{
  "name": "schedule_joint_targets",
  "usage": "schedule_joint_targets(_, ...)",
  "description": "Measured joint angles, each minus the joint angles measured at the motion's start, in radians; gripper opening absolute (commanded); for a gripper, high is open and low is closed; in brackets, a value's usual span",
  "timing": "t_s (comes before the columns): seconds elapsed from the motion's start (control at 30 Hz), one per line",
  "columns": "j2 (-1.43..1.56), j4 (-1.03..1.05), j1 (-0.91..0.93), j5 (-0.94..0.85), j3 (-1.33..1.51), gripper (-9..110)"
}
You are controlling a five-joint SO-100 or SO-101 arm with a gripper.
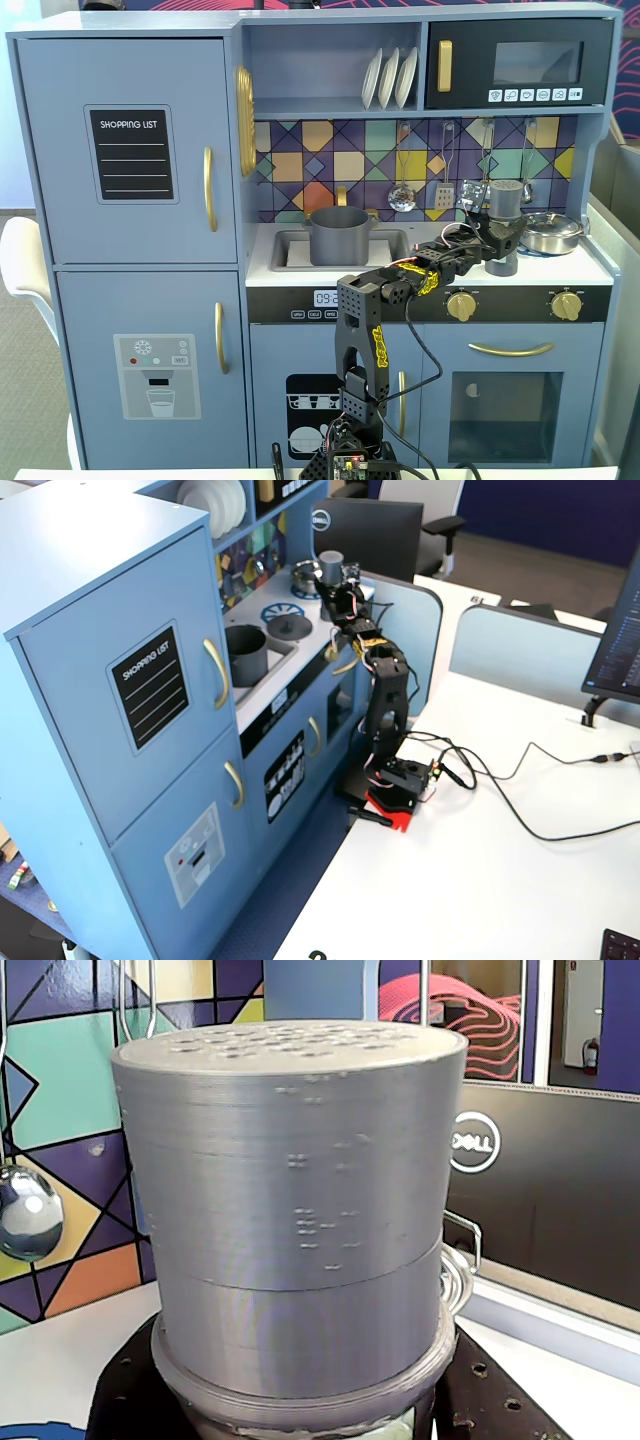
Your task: Put salt in the gray recipient
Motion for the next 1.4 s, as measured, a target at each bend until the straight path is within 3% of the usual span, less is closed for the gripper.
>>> schedule_joint_targets(0.17,0.0,-0.04,0.003,0.002,0.029,35)
schedule_joint_targets(0.4,0.014,-0.078,0.031,0.011,0.098,44)
schedule_joint_targets(0.53,0.086,-0.046,0.044,0.003,0.144,41)
schedule_joint_targets(0.67,0.242,0.129,0.048,-0.005,0.213,33)
schedule_joint_targets(0.9,0.695,0.81,0.009,-0.052,0.278,0)
schedule_joint_targets(1.07,0.988,1.287,-0.204,-0.158,0.337,0)
schedule_joint_targets(1.2,1.132,1.548,-0.428,-0.181,0.43,0)
schedule_joint_targets(1.4,1.333,1.64,-0.712,-0.071,0.719,0)
